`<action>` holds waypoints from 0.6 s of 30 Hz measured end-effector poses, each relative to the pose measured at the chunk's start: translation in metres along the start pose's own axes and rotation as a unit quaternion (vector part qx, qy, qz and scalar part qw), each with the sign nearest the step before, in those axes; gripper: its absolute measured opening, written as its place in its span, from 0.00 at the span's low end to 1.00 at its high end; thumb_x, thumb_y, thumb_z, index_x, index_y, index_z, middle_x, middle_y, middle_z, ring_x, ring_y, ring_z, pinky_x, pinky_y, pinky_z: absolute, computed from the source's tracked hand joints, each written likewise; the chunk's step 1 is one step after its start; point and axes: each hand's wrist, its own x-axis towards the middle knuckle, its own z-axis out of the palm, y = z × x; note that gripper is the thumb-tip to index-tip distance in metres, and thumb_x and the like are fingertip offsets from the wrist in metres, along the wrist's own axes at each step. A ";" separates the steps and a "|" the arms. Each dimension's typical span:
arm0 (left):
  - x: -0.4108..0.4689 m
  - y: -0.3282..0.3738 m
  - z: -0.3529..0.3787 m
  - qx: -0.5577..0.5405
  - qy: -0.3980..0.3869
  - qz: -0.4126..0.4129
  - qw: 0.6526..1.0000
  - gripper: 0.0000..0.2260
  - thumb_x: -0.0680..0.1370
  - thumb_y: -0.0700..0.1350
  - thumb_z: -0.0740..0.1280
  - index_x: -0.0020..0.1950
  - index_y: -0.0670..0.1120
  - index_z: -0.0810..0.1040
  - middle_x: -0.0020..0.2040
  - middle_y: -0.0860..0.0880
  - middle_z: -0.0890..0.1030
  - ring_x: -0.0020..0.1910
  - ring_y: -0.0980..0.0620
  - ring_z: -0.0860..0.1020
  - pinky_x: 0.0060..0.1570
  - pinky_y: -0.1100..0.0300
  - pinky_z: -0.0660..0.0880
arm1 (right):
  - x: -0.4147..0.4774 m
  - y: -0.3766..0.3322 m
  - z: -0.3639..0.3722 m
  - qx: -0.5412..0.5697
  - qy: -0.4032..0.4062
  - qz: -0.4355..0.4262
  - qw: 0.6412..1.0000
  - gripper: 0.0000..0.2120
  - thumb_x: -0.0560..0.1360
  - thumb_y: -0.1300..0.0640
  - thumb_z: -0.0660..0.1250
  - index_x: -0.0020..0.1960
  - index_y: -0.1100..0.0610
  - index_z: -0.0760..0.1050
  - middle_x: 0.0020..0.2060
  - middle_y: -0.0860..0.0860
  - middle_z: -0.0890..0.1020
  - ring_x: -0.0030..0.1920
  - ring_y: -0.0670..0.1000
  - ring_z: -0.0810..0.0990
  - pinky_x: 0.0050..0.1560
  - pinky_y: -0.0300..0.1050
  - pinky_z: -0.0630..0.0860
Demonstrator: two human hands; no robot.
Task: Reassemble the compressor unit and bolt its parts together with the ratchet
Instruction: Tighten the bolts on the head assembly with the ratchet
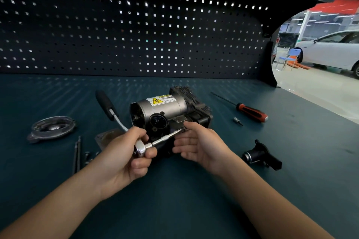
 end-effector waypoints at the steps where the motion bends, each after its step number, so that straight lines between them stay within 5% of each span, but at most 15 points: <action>1: -0.001 -0.002 0.000 0.056 0.005 0.027 0.998 0.08 0.79 0.44 0.55 0.40 0.45 0.64 0.24 0.47 0.69 0.16 0.56 0.59 0.16 0.69 0.57 | -0.001 -0.001 0.000 0.022 -0.007 0.005 1.000 0.16 0.78 0.52 0.61 0.39 0.63 0.76 0.28 0.53 0.83 0.29 0.49 0.83 0.24 0.34 0.74; 5: -0.002 -0.007 -0.005 0.327 0.019 0.202 0.923 0.08 0.80 0.45 0.55 0.42 0.45 0.65 0.25 0.50 0.74 0.19 0.56 0.65 0.22 0.65 0.64 | -0.002 0.000 0.007 0.047 0.021 0.003 0.999 0.13 0.77 0.55 0.62 0.38 0.62 0.73 0.23 0.50 0.80 0.24 0.46 0.80 0.23 0.33 0.72; 8: -0.002 -0.007 -0.014 0.548 0.050 0.304 0.777 0.05 0.77 0.53 0.57 0.44 0.54 0.65 0.29 0.52 0.76 0.28 0.57 0.73 0.31 0.63 0.69 | -0.001 0.001 0.010 0.047 0.047 0.003 0.998 0.12 0.77 0.56 0.62 0.37 0.61 0.72 0.21 0.50 0.78 0.21 0.45 0.78 0.21 0.32 0.70; 10: -0.003 -0.009 -0.017 0.597 0.074 0.337 0.724 0.04 0.74 0.54 0.58 0.43 0.57 0.64 0.29 0.54 0.75 0.32 0.58 0.74 0.34 0.62 0.69 | -0.002 0.003 0.011 0.052 0.046 0.003 0.998 0.13 0.77 0.55 0.62 0.37 0.61 0.73 0.21 0.49 0.78 0.21 0.45 0.77 0.21 0.32 0.70; 12: -0.003 -0.013 -0.012 0.542 0.077 0.338 0.766 0.04 0.76 0.50 0.59 0.42 0.53 0.66 0.27 0.52 0.76 0.27 0.57 0.73 0.30 0.63 0.68 | -0.004 0.004 0.010 0.061 0.036 0.003 0.997 0.14 0.77 0.53 0.63 0.38 0.61 0.73 0.23 0.50 0.79 0.23 0.45 0.78 0.22 0.33 0.71; 15: -0.003 -0.012 0.002 0.265 0.063 0.183 0.945 0.10 0.81 0.47 0.55 0.42 0.43 0.67 0.23 0.48 0.74 0.18 0.55 0.65 0.20 0.66 0.64 | -0.008 0.004 0.008 0.077 0.005 0.009 0.997 0.14 0.78 0.52 0.62 0.42 0.62 0.75 0.26 0.51 0.81 0.24 0.46 0.78 0.23 0.33 0.71; 16: -0.003 -0.009 0.004 0.155 0.049 0.116 0.980 0.11 0.81 0.48 0.55 0.43 0.43 0.67 0.23 0.47 0.73 0.17 0.55 0.64 0.18 0.66 0.62 | -0.010 0.002 0.008 0.087 -0.006 0.012 0.996 0.13 0.78 0.52 0.62 0.43 0.62 0.75 0.28 0.51 0.82 0.24 0.46 0.78 0.22 0.33 0.70; 18: -0.003 -0.004 0.004 0.014 0.029 0.038 0.999 0.12 0.80 0.50 0.56 0.43 0.43 0.68 0.23 0.46 0.72 0.16 0.56 0.62 0.15 0.68 0.59 | -0.012 0.000 0.009 0.112 -0.028 0.014 0.993 0.10 0.78 0.56 0.63 0.45 0.63 0.76 0.32 0.53 0.84 0.24 0.46 0.78 0.21 0.33 0.70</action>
